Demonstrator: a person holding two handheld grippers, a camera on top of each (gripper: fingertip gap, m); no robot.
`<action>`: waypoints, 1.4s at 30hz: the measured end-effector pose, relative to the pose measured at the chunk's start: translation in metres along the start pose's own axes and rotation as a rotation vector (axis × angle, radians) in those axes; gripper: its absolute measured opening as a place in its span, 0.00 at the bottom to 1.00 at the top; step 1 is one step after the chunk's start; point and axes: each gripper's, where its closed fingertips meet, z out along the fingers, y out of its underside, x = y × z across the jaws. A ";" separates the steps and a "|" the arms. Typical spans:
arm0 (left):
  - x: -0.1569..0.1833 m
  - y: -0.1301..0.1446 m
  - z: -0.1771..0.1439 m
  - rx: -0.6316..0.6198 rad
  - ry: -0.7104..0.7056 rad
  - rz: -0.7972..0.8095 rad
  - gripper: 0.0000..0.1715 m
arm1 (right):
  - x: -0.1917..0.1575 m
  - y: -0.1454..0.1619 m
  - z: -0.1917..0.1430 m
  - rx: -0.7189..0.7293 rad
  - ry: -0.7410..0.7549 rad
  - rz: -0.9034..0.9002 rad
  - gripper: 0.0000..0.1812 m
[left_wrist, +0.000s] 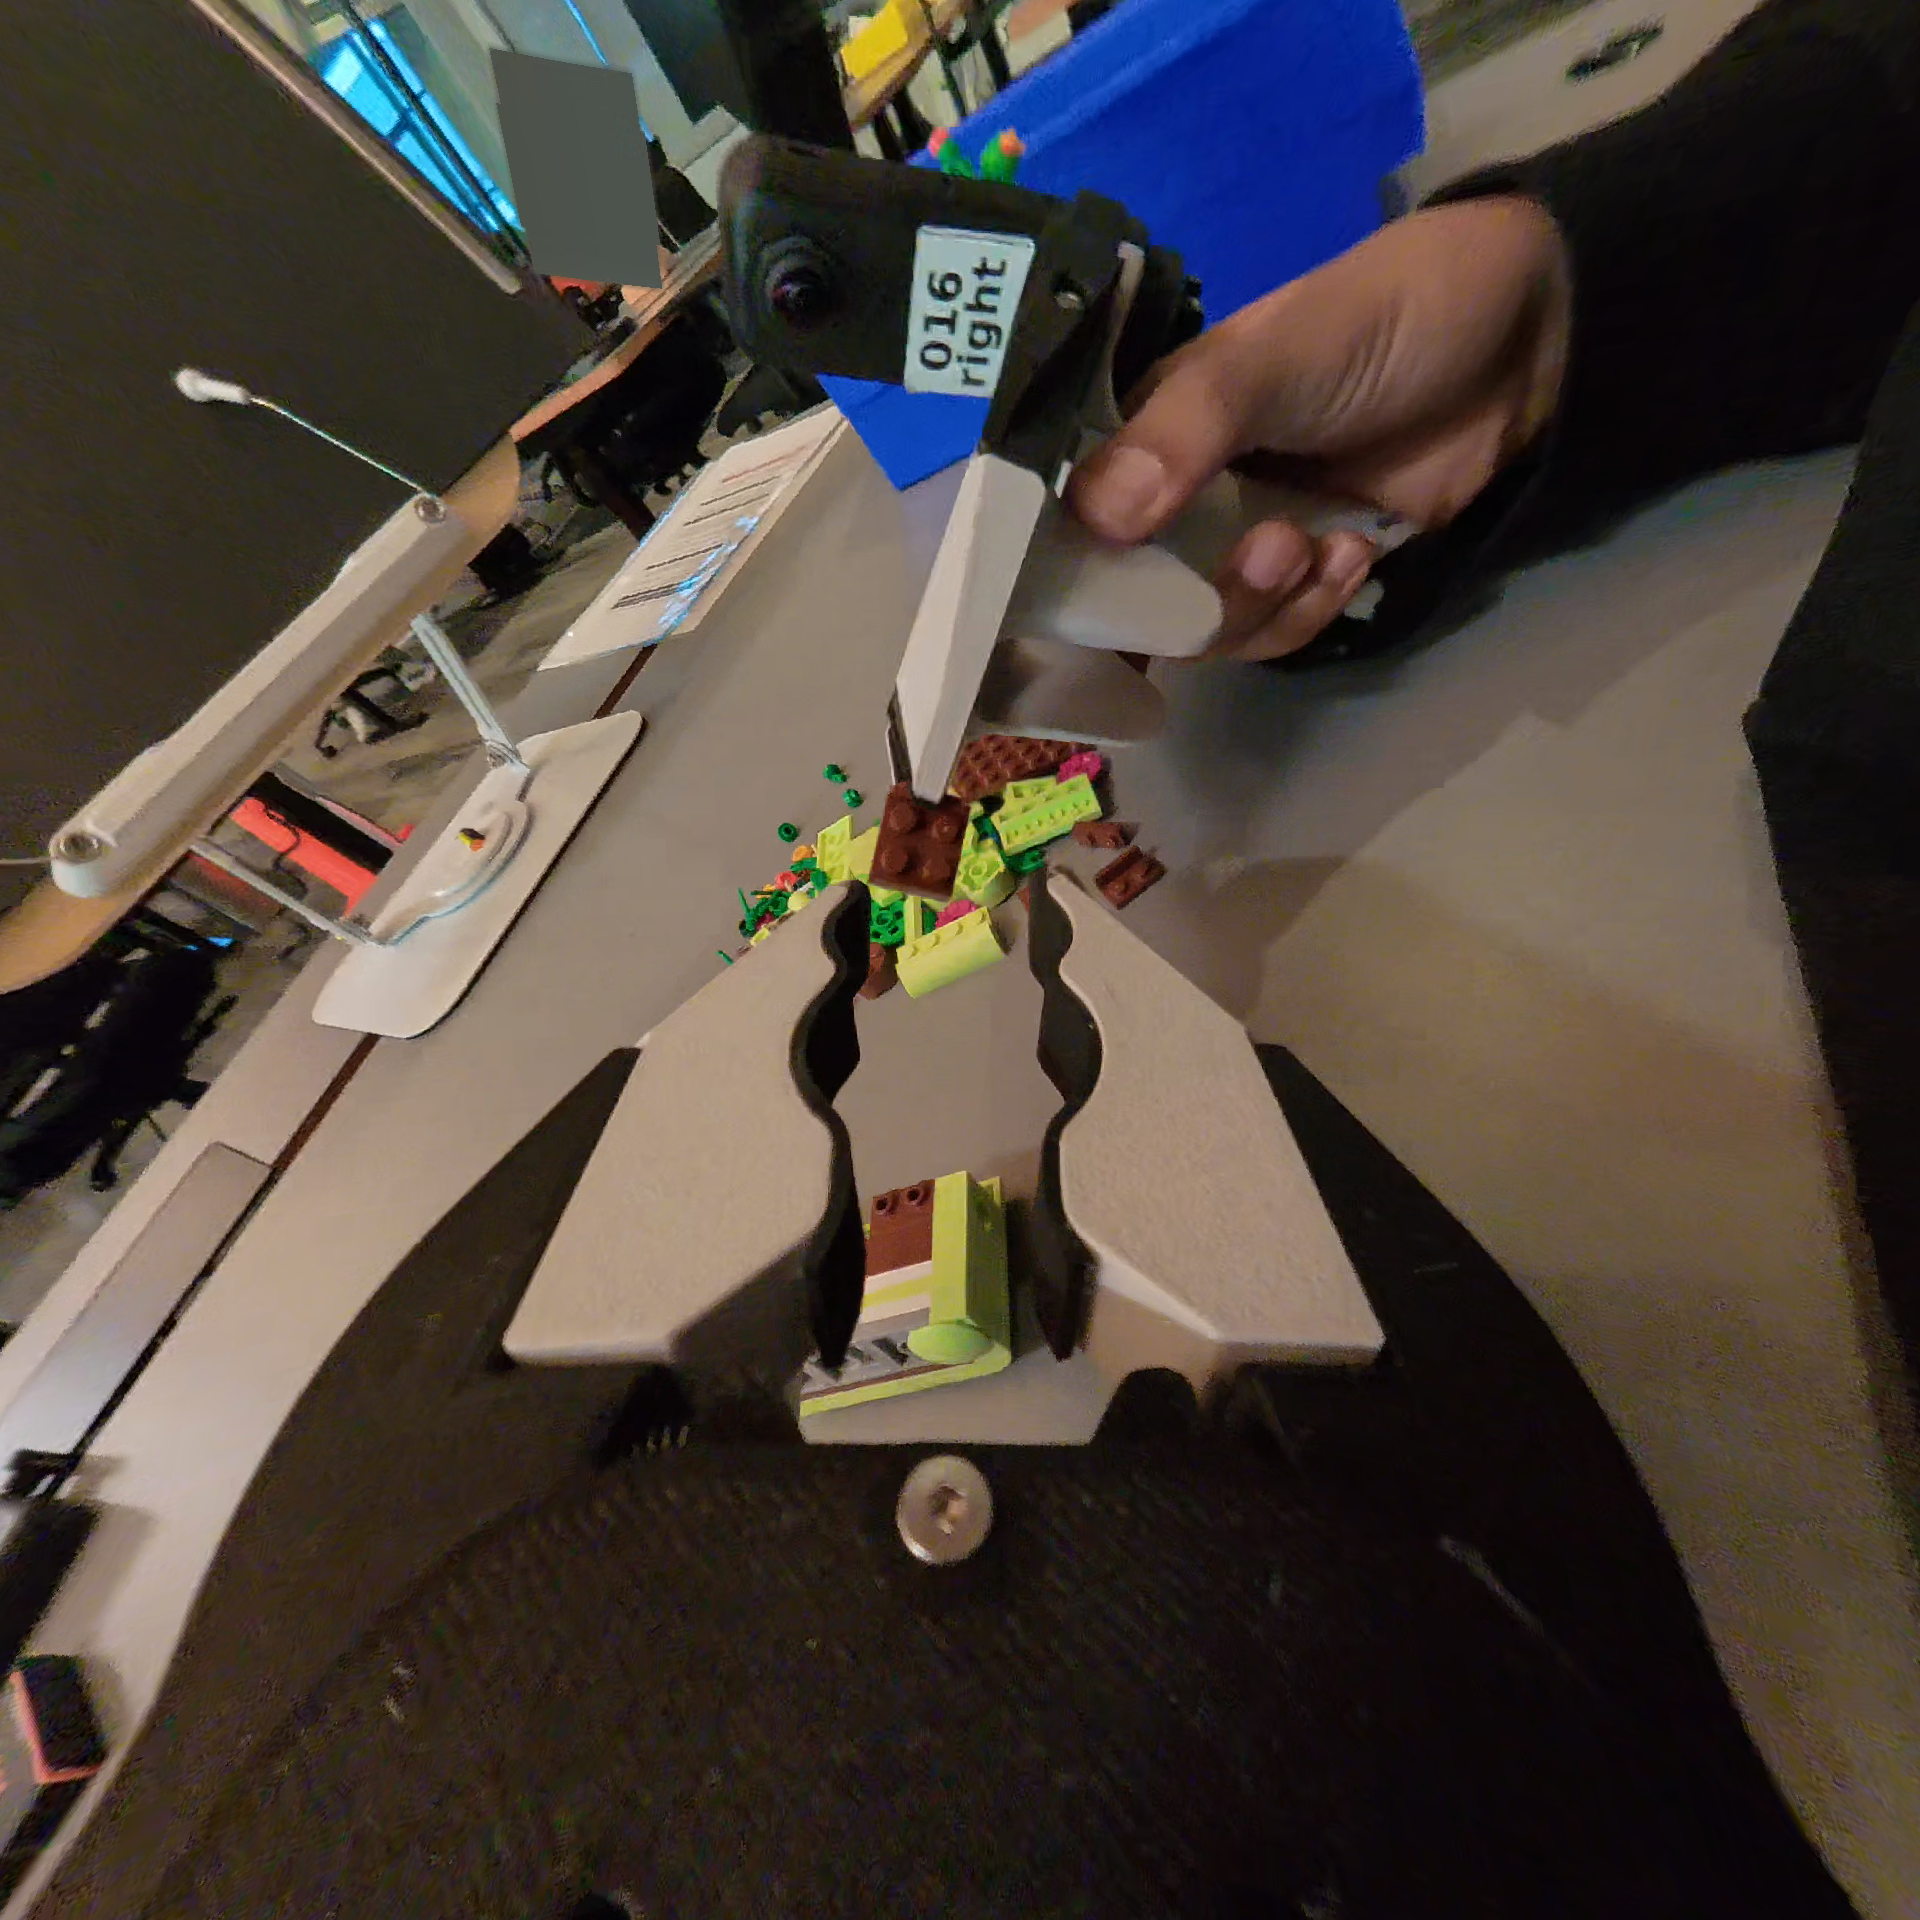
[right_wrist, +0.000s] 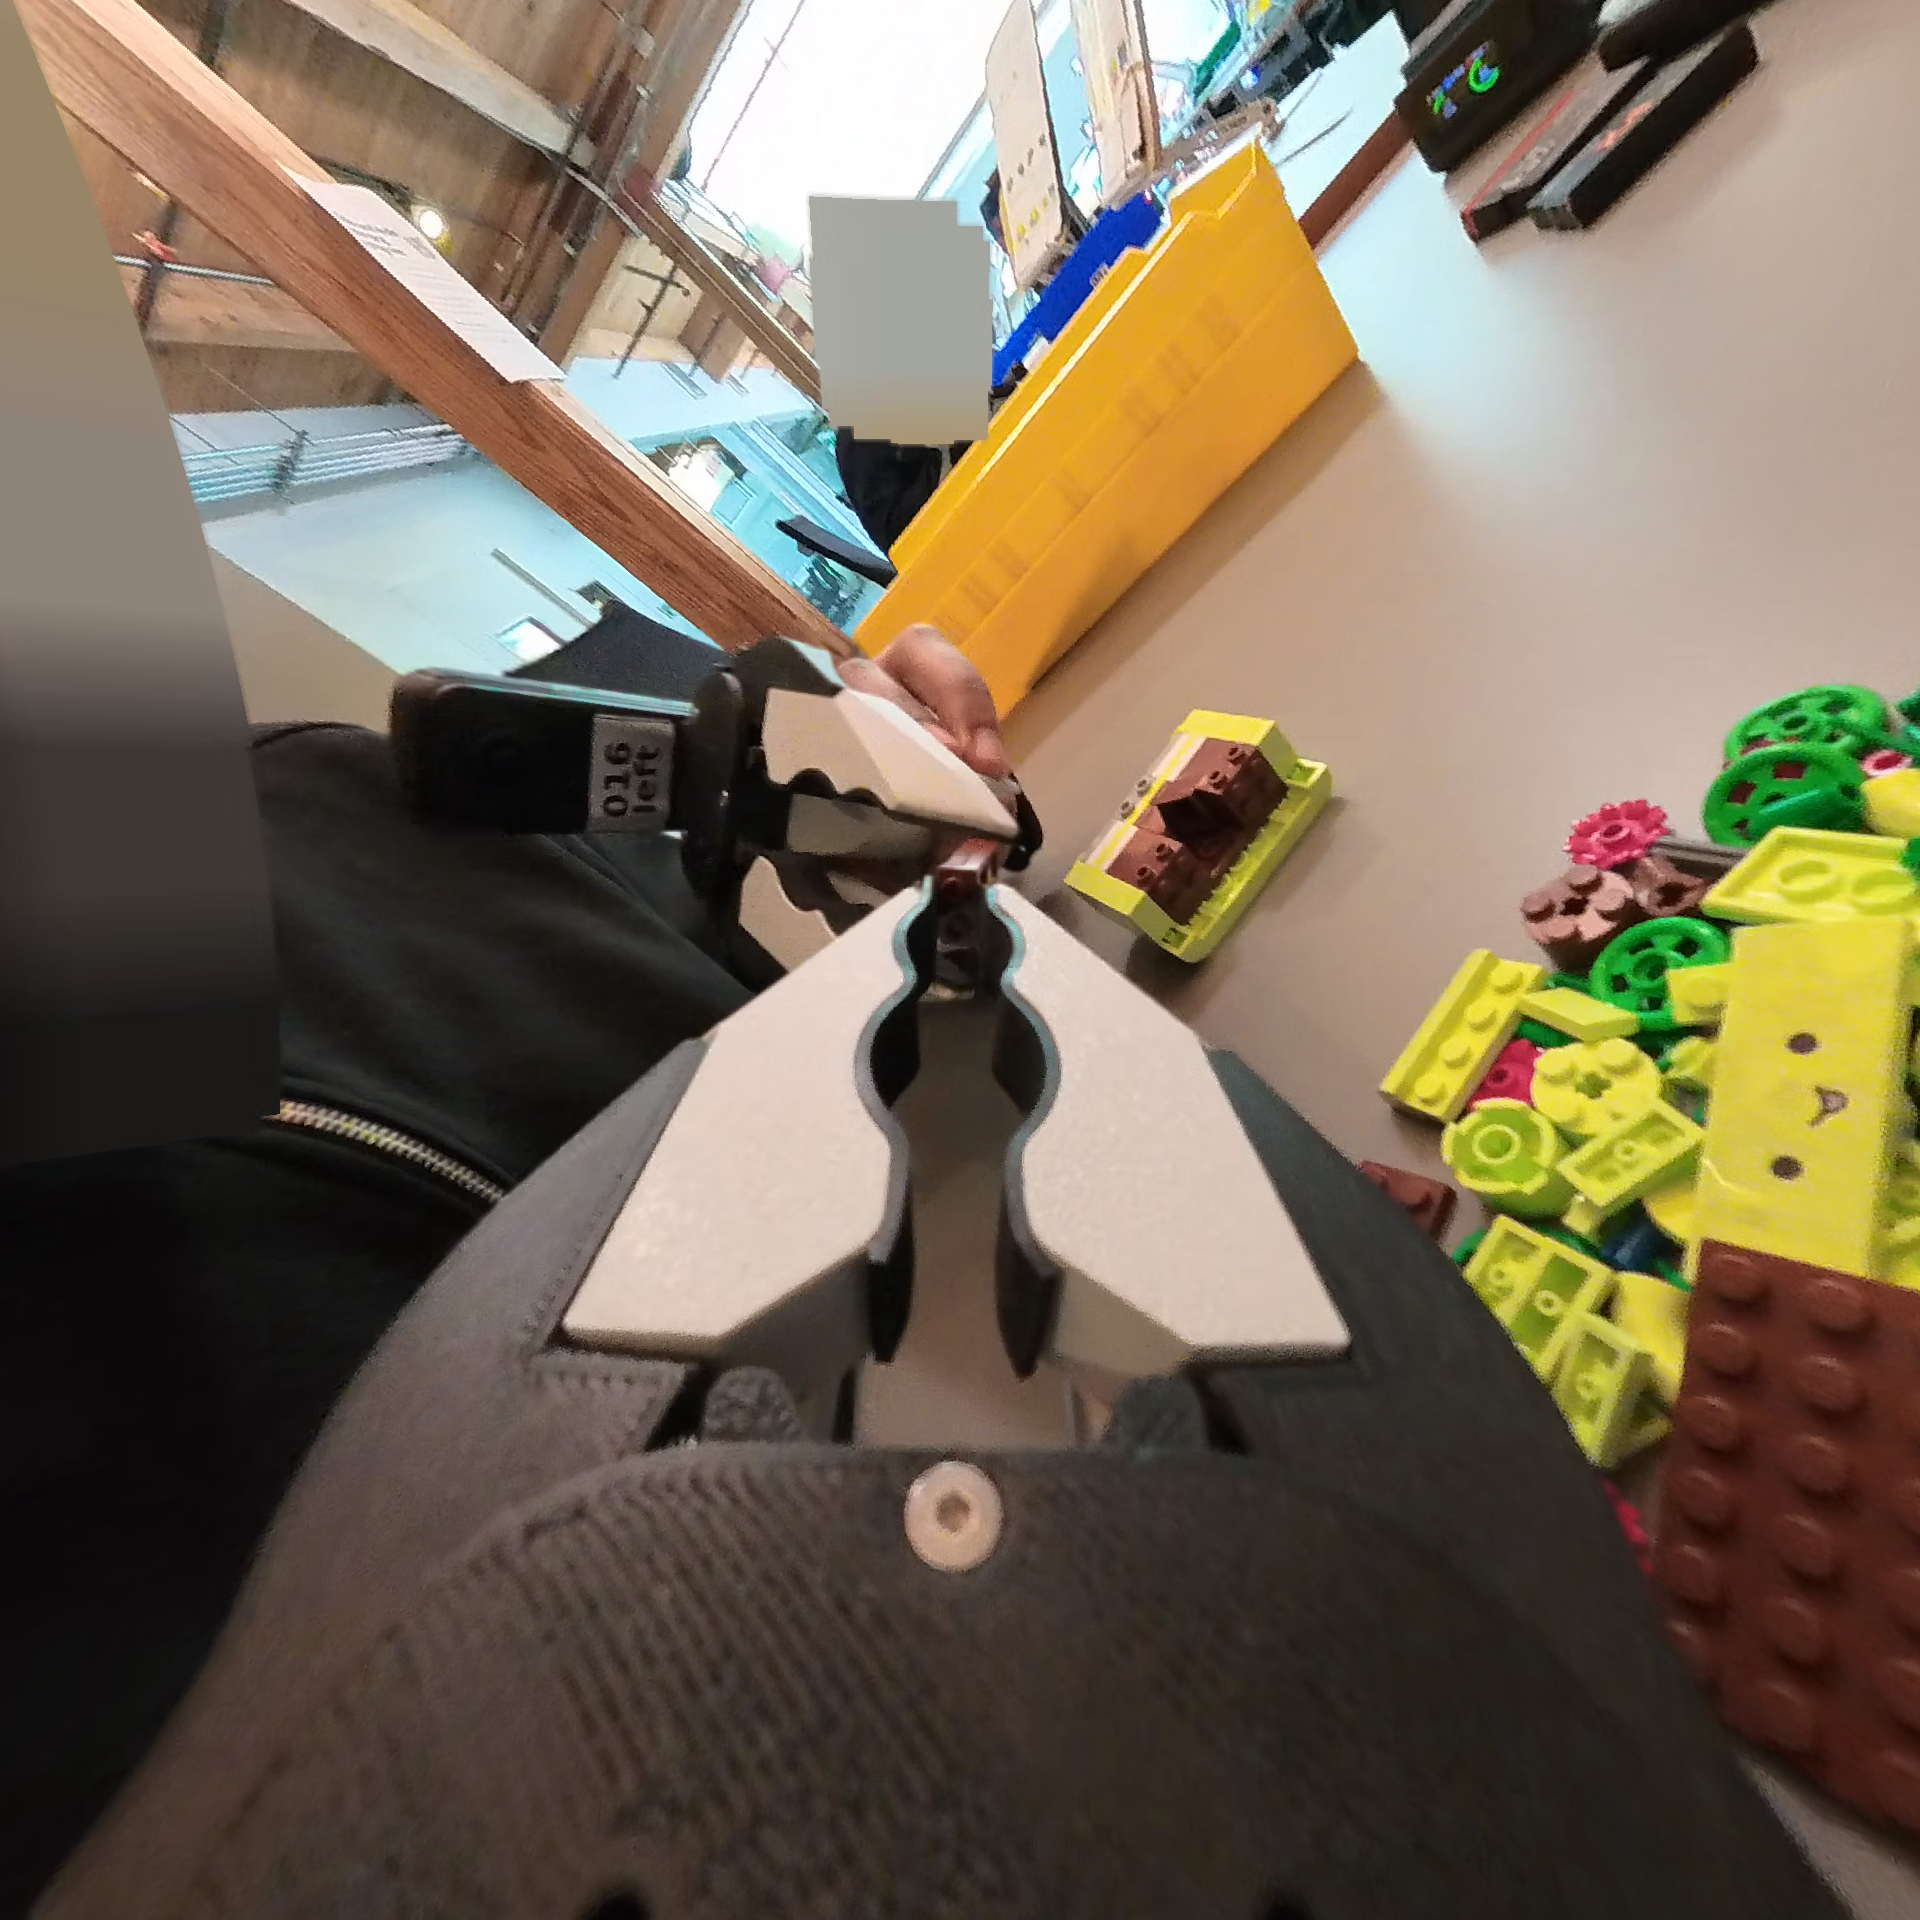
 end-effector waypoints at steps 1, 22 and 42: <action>0.000 0.002 0.001 -0.015 -0.012 0.018 0.15 | 0.002 0.002 0.001 -0.011 0.016 -0.003 0.03; -0.004 -0.014 -0.005 0.116 0.150 -0.371 0.07 | -0.017 -0.011 0.000 0.053 -0.012 -0.199 0.17; -0.003 -0.047 -0.014 0.434 0.741 -1.395 0.07 | -0.036 -0.006 0.008 0.027 0.424 -1.299 0.16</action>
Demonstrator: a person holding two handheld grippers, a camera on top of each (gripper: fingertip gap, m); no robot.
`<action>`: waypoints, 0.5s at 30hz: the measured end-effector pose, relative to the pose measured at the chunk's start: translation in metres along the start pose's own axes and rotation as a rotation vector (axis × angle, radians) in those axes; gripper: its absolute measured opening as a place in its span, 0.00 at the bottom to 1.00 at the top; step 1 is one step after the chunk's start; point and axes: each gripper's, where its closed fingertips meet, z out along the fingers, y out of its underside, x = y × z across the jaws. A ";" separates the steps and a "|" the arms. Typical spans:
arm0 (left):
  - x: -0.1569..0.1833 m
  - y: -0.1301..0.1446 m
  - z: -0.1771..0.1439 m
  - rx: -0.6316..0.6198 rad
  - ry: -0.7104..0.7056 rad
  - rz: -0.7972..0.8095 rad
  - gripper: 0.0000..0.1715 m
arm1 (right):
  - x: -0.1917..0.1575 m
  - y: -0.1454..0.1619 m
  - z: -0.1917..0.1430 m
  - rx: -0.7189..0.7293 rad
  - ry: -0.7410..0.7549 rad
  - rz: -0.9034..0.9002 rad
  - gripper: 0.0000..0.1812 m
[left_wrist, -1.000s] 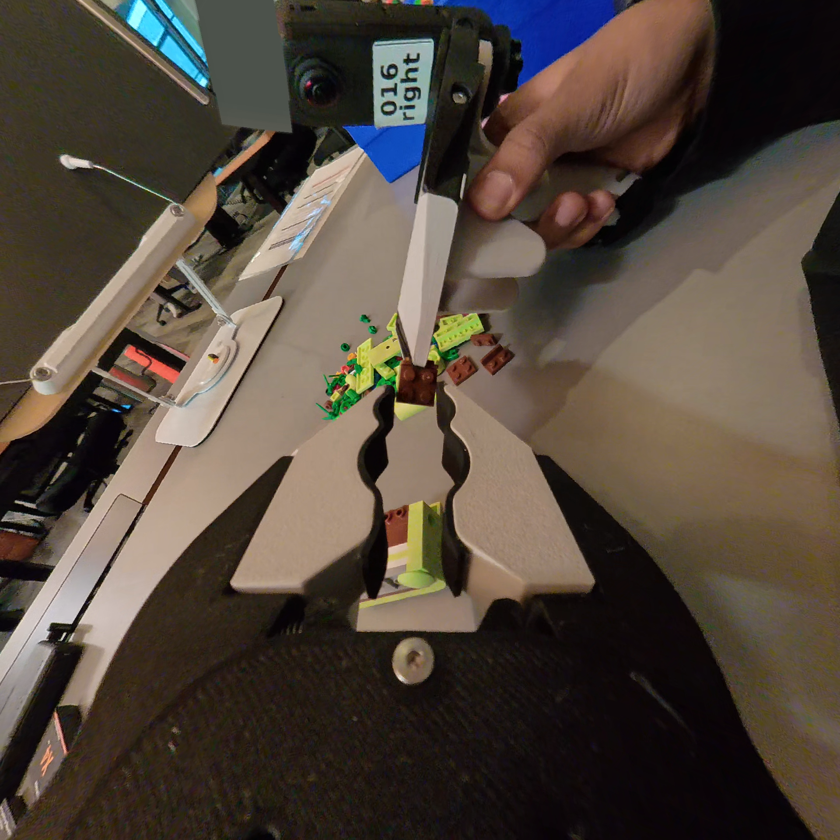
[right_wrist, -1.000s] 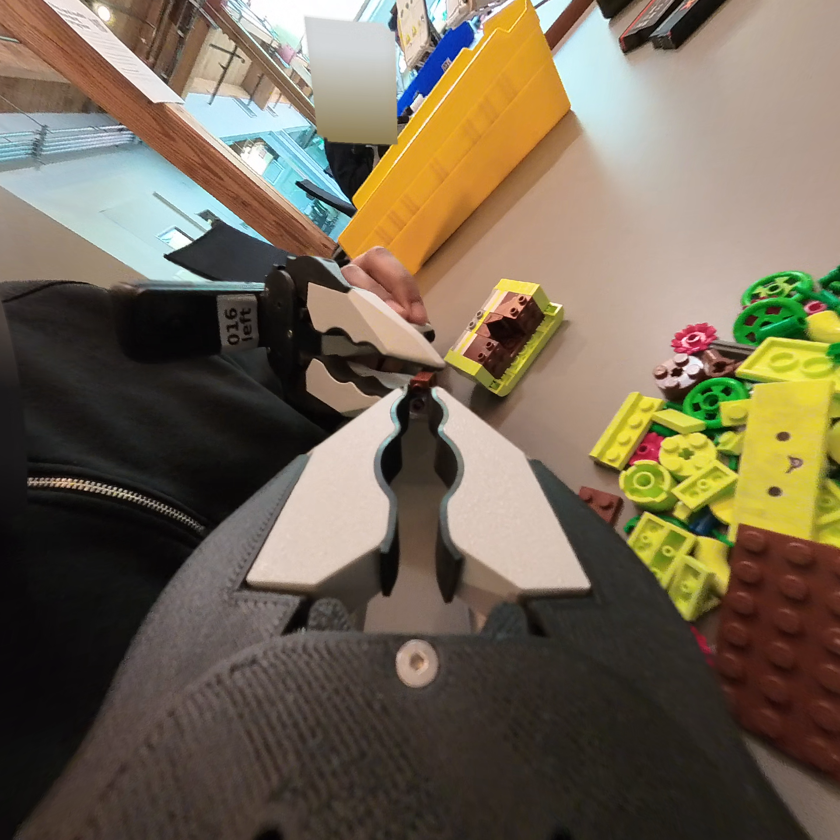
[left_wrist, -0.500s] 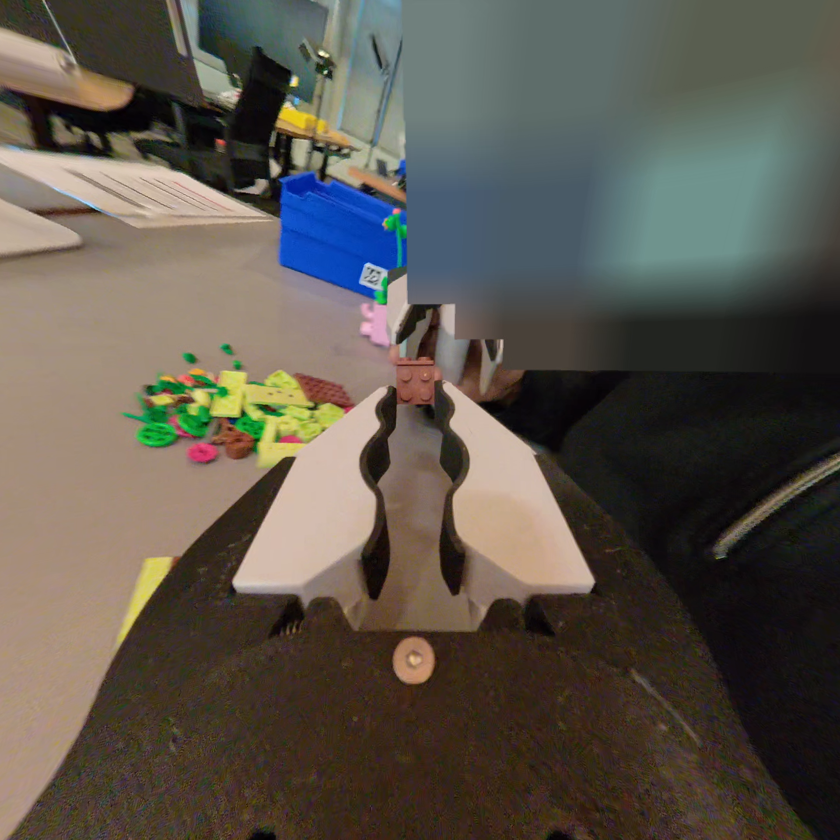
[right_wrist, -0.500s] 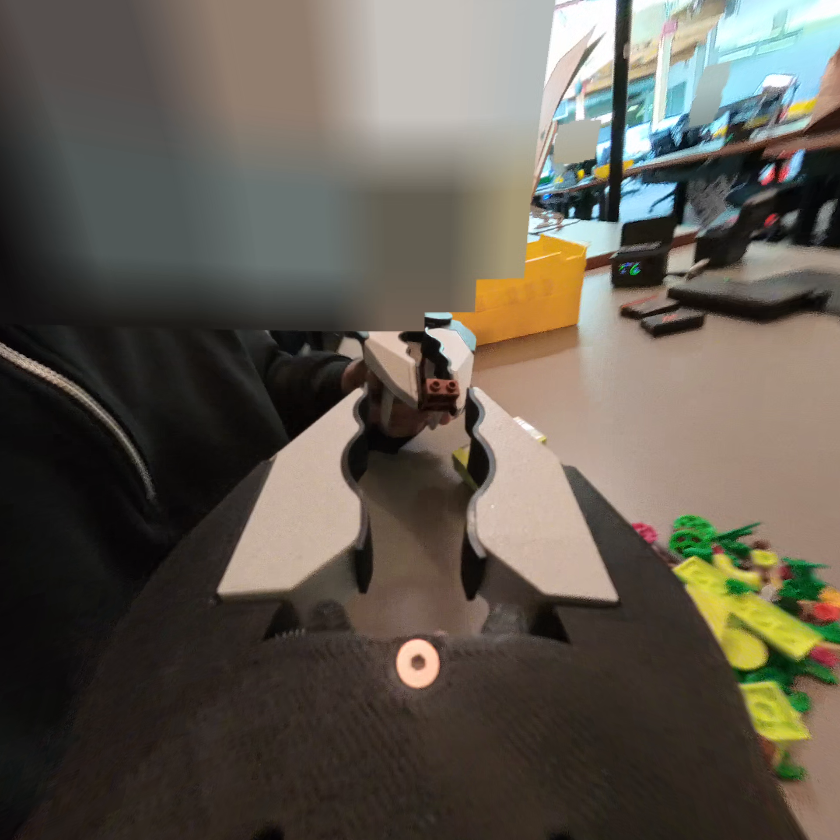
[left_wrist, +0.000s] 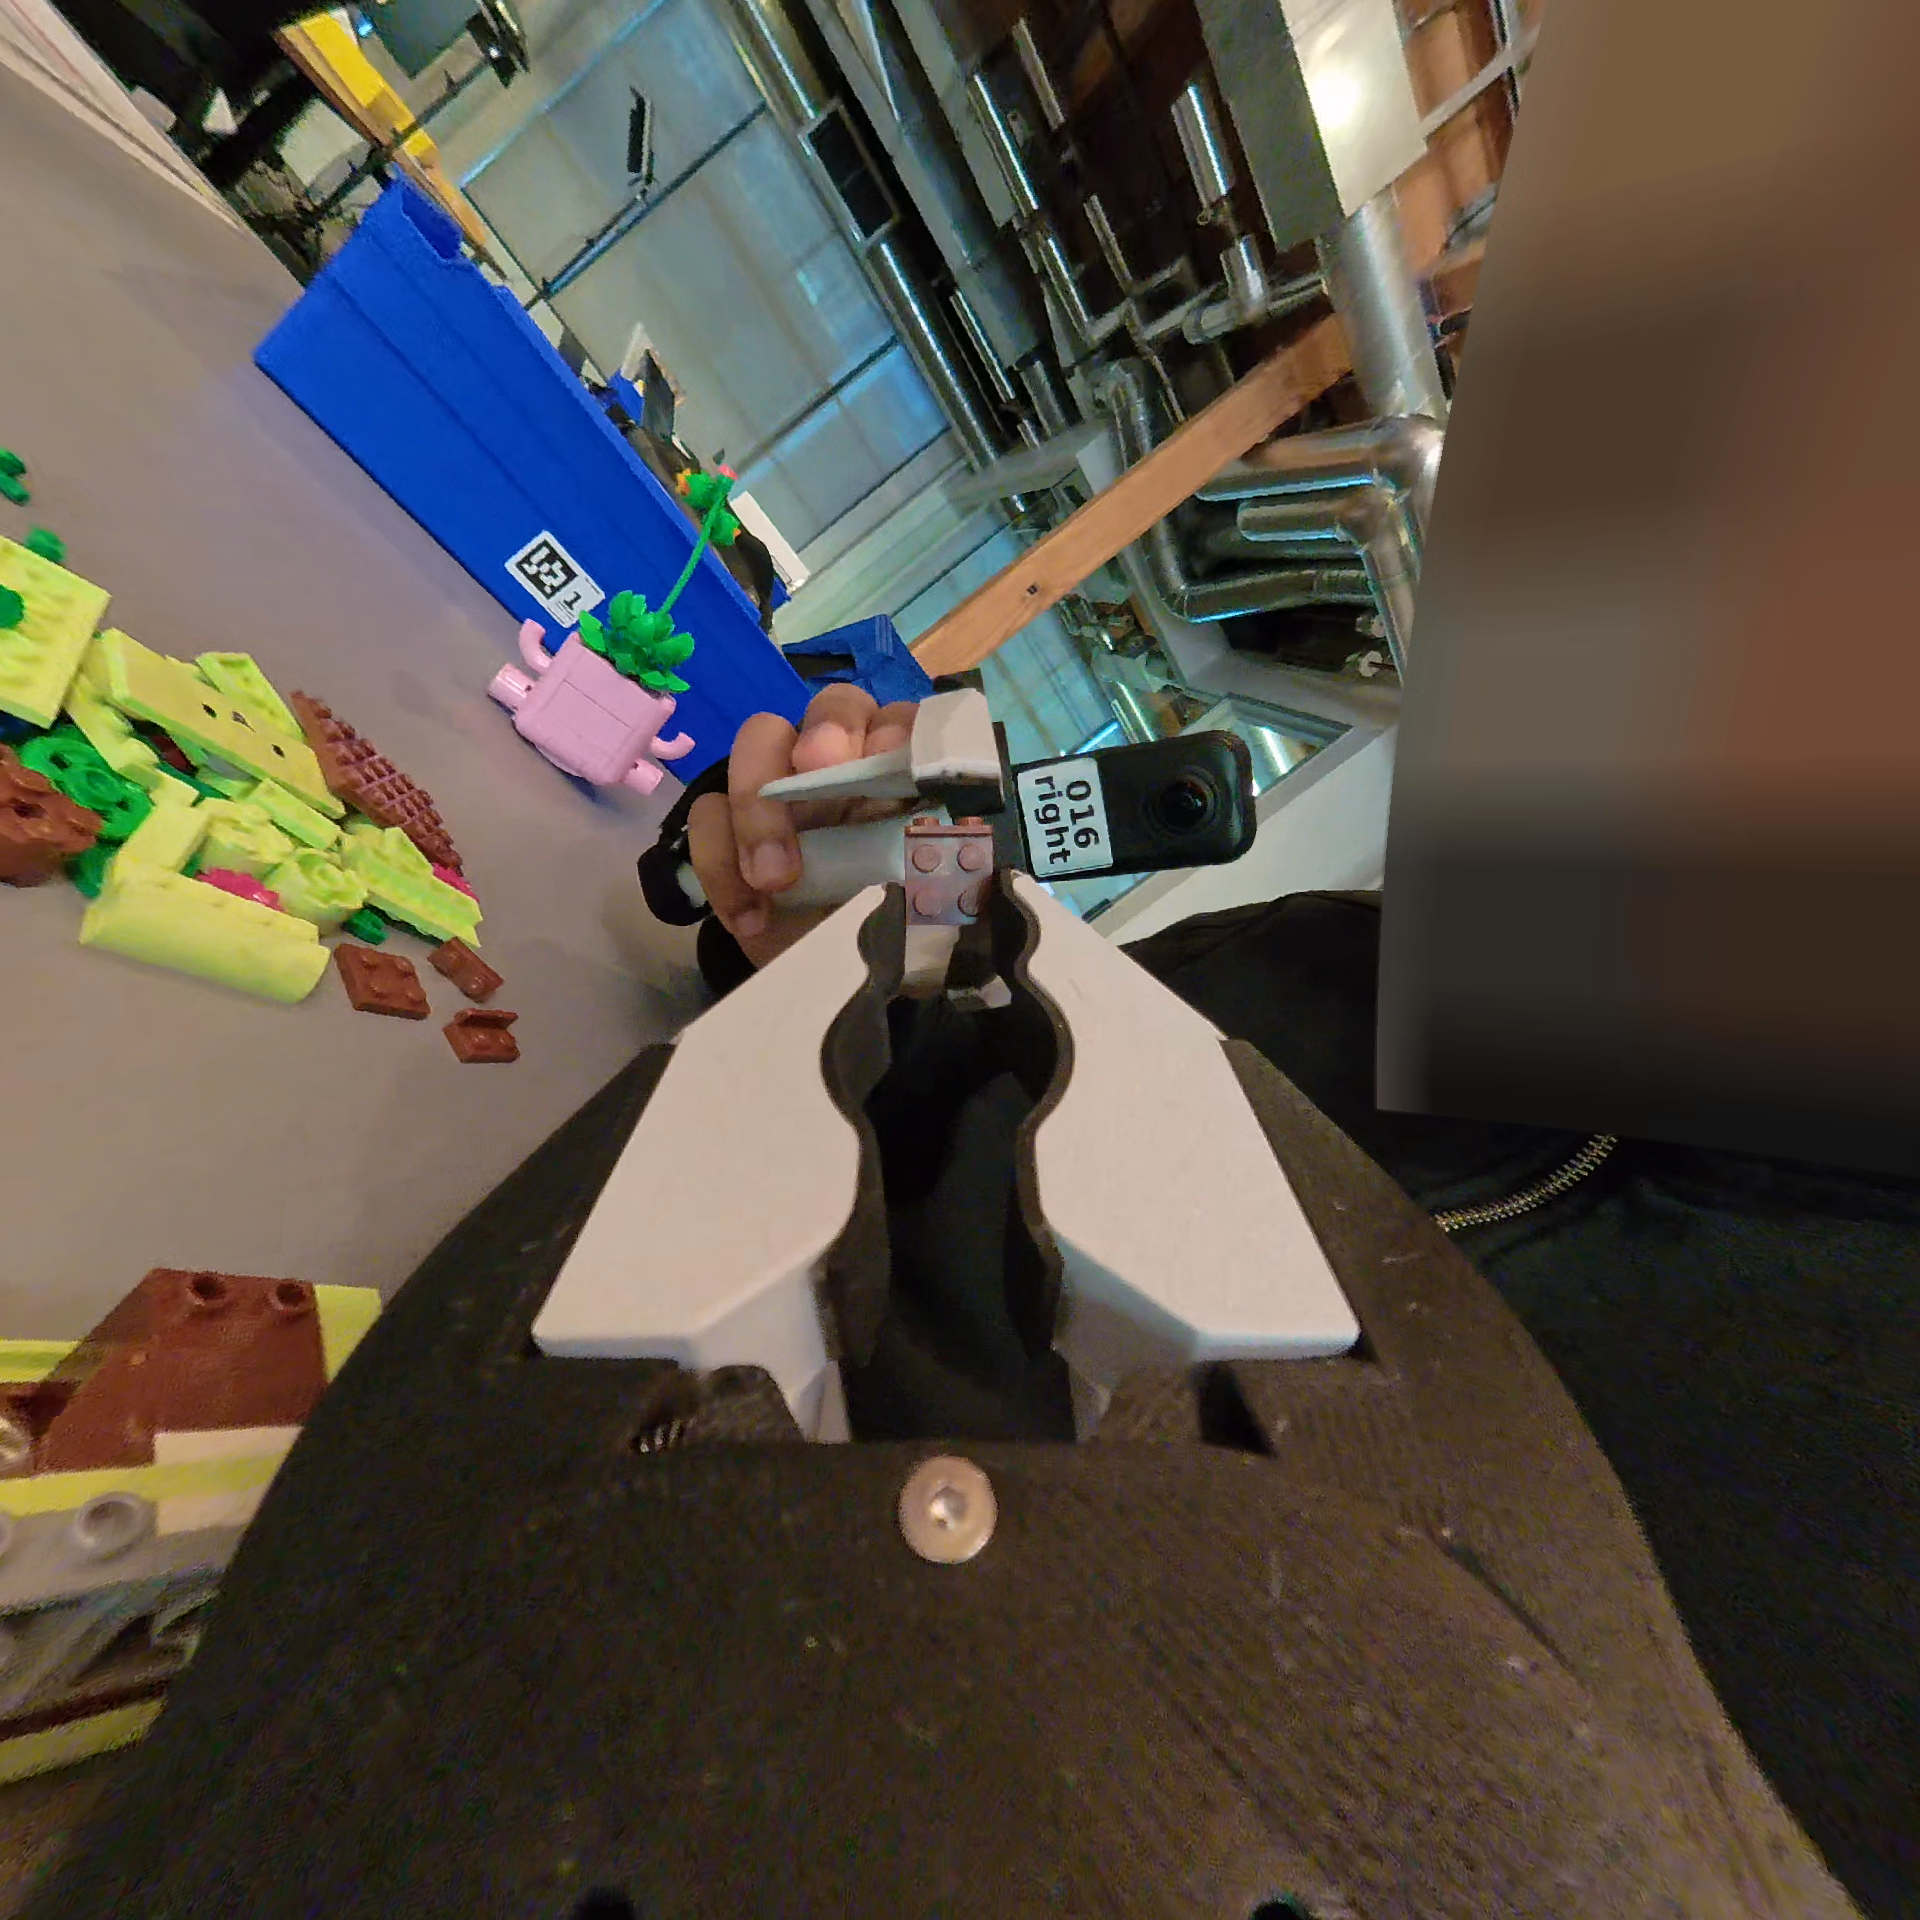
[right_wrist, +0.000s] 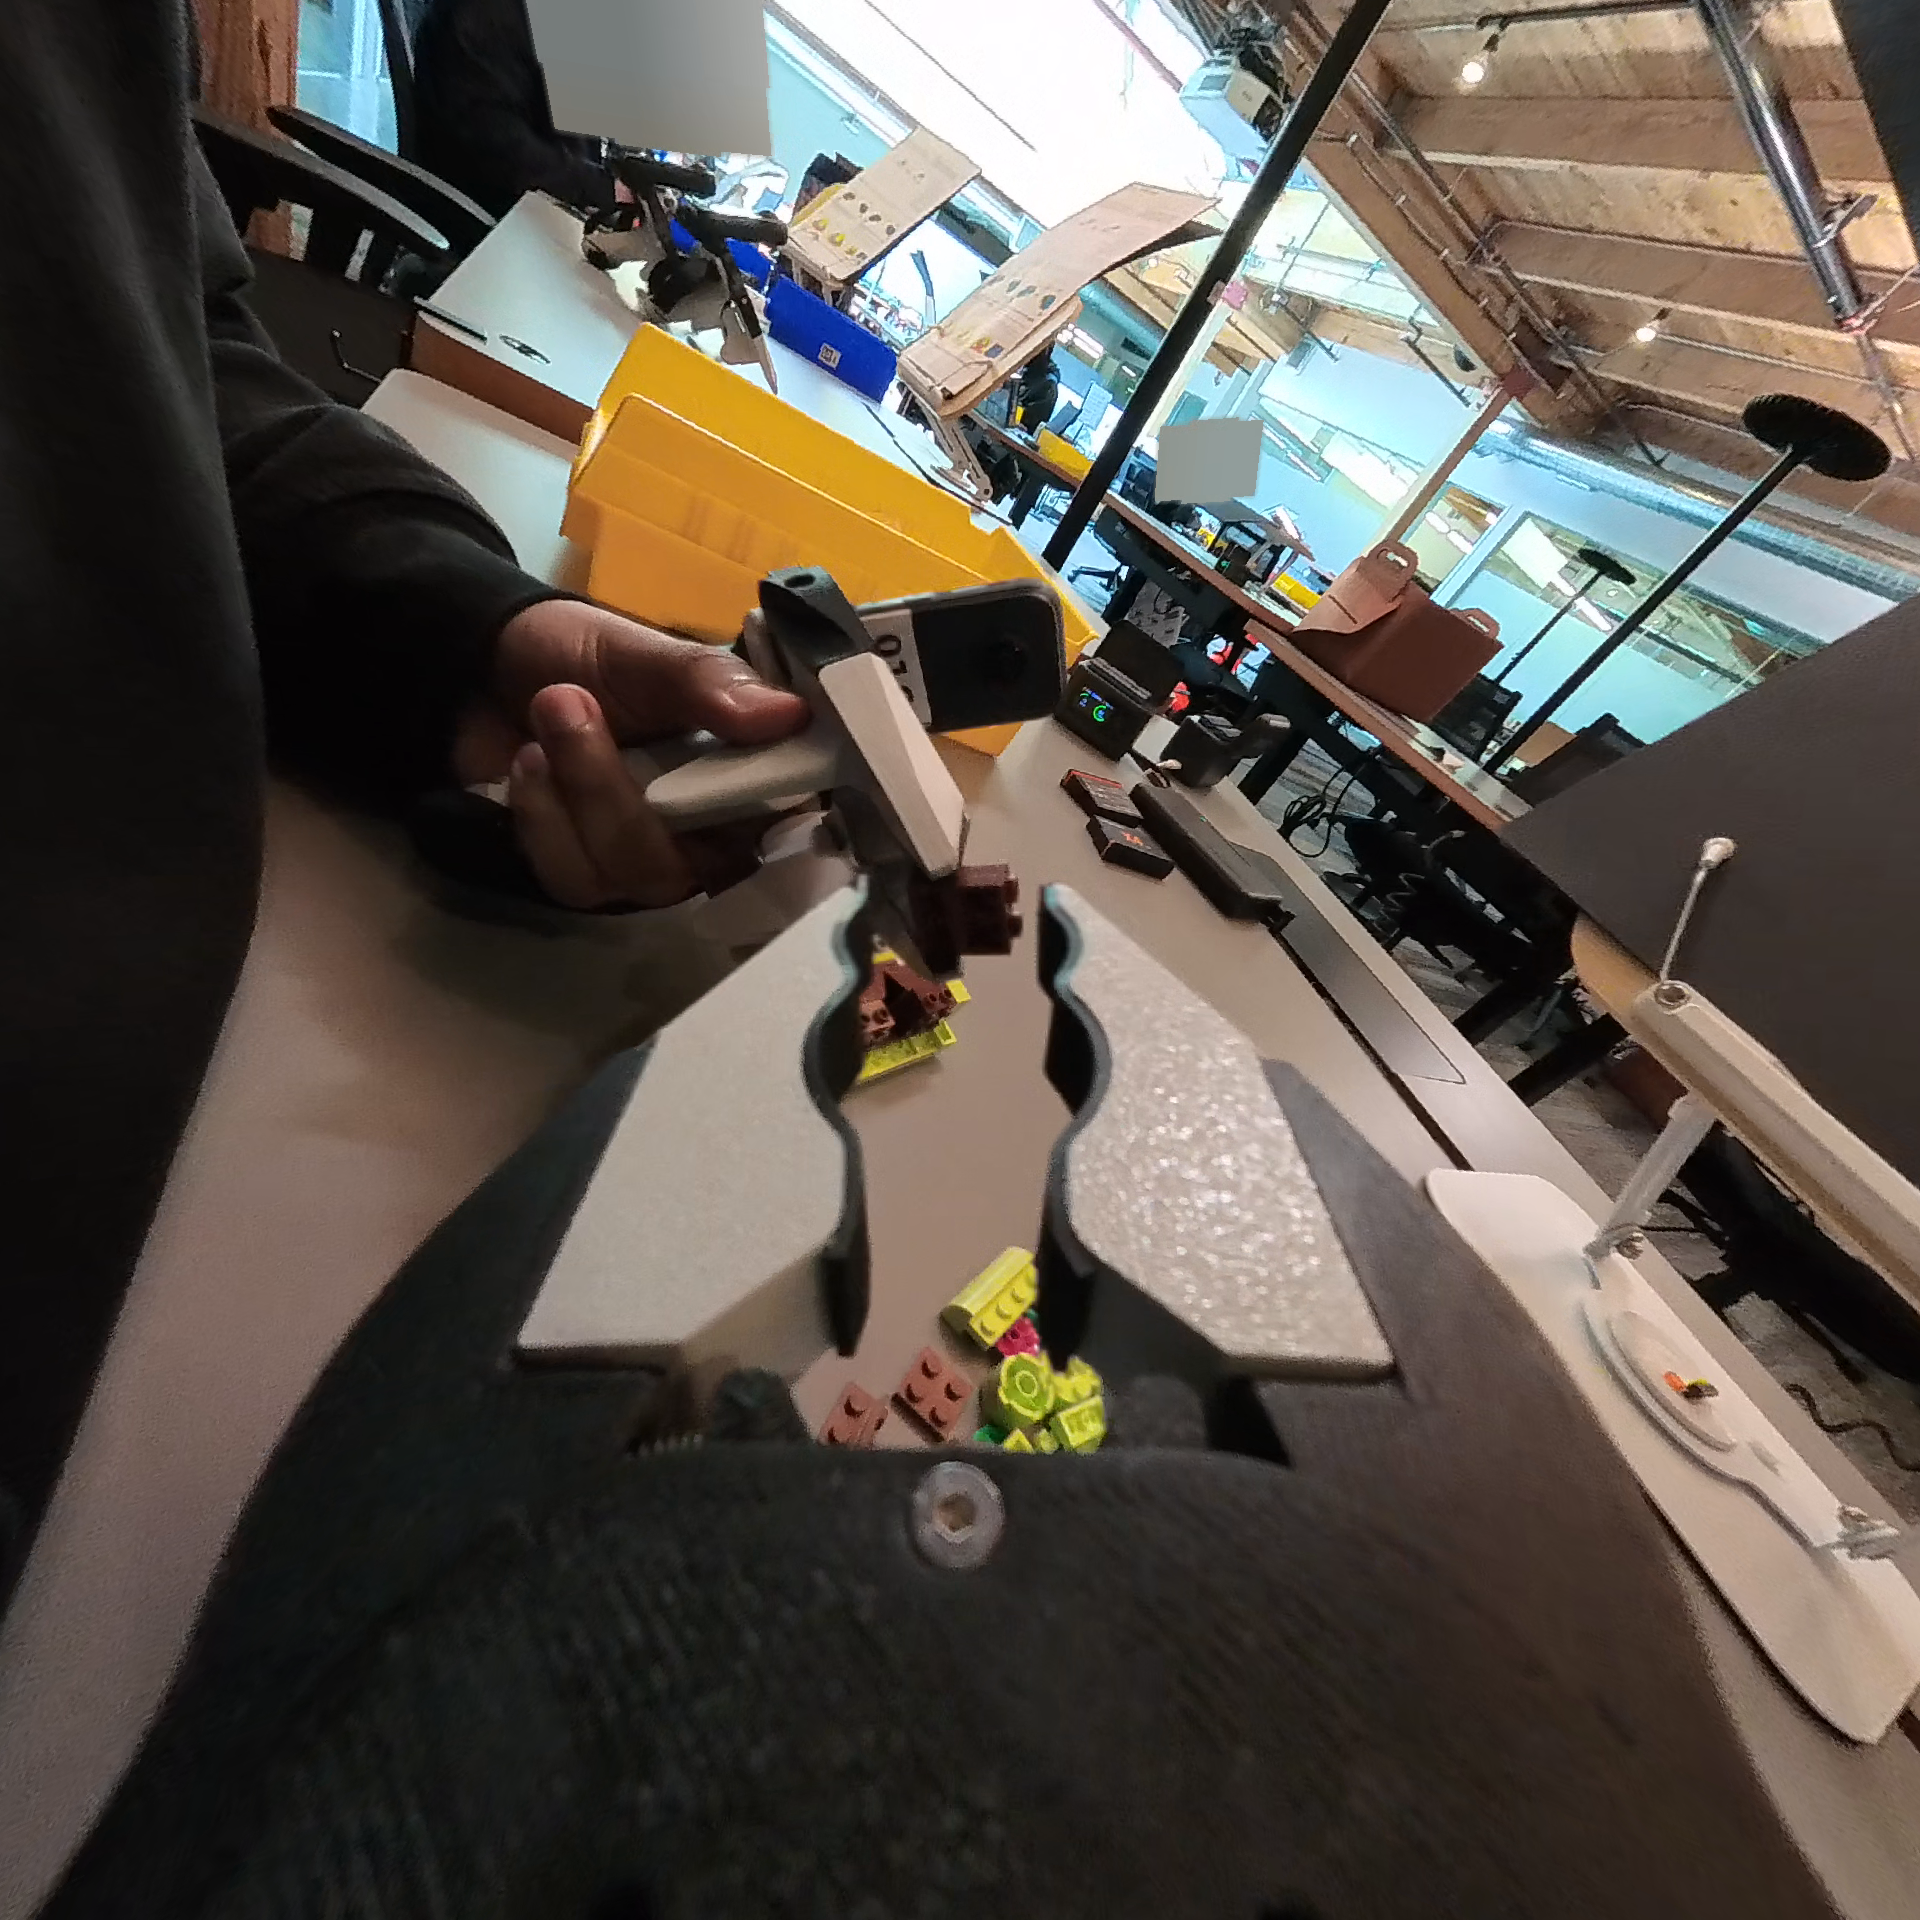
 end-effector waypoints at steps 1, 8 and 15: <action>0.000 0.000 0.000 0.002 0.006 -0.007 0.07 | 0.000 0.000 0.000 -0.001 0.000 -0.004 0.11; 0.001 0.001 0.000 -0.001 0.015 -0.011 0.07 | -0.002 -0.001 -0.003 -0.008 -0.040 0.040 0.10; 0.000 0.004 -0.003 -0.055 0.001 -0.003 0.11 | -0.009 0.002 -0.004 -0.034 -0.101 0.039 0.10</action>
